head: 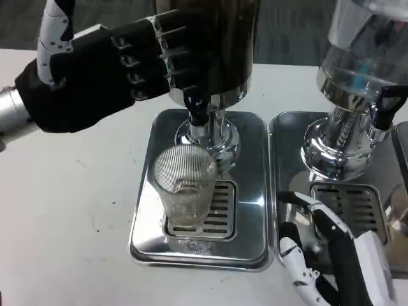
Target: Grasp the cup under the faucet to collect the drink, then remove the cup.
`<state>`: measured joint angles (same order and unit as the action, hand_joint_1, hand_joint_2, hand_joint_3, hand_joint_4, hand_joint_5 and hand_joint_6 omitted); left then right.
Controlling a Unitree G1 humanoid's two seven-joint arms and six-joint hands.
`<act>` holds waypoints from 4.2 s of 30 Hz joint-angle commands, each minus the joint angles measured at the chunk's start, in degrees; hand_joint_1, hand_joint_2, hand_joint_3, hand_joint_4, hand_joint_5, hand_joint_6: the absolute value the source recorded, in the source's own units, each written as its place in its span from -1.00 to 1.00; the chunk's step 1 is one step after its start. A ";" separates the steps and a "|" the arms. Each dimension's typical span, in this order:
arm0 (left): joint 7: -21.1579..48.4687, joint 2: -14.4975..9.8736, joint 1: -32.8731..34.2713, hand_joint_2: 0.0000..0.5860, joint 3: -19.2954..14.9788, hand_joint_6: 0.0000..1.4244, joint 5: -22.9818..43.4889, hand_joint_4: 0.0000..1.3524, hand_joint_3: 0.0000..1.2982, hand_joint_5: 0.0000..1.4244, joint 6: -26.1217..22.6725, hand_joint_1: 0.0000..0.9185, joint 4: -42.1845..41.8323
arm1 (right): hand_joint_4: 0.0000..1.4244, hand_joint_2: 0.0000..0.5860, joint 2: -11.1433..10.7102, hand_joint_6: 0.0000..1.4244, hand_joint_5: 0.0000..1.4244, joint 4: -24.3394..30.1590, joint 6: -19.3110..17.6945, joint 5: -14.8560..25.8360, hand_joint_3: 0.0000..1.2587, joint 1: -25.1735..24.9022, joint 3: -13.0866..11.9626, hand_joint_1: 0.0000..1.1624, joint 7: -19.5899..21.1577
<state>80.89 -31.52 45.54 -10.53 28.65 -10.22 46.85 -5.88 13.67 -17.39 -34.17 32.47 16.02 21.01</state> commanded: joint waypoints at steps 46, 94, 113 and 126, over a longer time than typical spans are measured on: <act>-3.44 5.84 -5.23 -0.76 6.35 -0.85 -10.03 -0.91 -0.73 -0.85 25.70 -1.00 -5.99 | -0.65 0.43 0.41 -0.82 -0.72 0.15 -1.26 2.06 -0.47 1.68 -0.49 -0.58 -0.15; -8.53 3.01 -9.24 -0.78 12.01 -0.83 -14.96 -0.92 -0.72 -0.86 46.45 -1.00 -10.00 | -0.67 0.45 0.41 -0.84 -0.74 -0.28 -1.03 2.58 -0.48 0.05 -1.02 -0.58 -1.72; -10.25 2.72 -10.60 -0.78 13.73 -0.83 -14.59 -0.92 -0.73 -0.86 47.77 -1.00 -11.43 | -0.79 0.12 -1.17 -0.93 -0.81 0.01 -1.33 5.55 -0.70 -2.37 -0.47 -0.48 -7.14; -10.99 2.09 -11.19 -0.77 14.22 -0.83 -14.96 -0.91 -0.72 -0.86 48.46 -1.00 -12.39 | -1.00 -0.21 -2.10 -1.00 -1.00 -0.65 1.67 10.54 -1.00 -8.49 0.57 -0.40 -16.55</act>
<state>68.26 -29.06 36.30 1.85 15.44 37.93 34.93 -7.60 13.56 -17.72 -24.56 25.04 16.43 6.56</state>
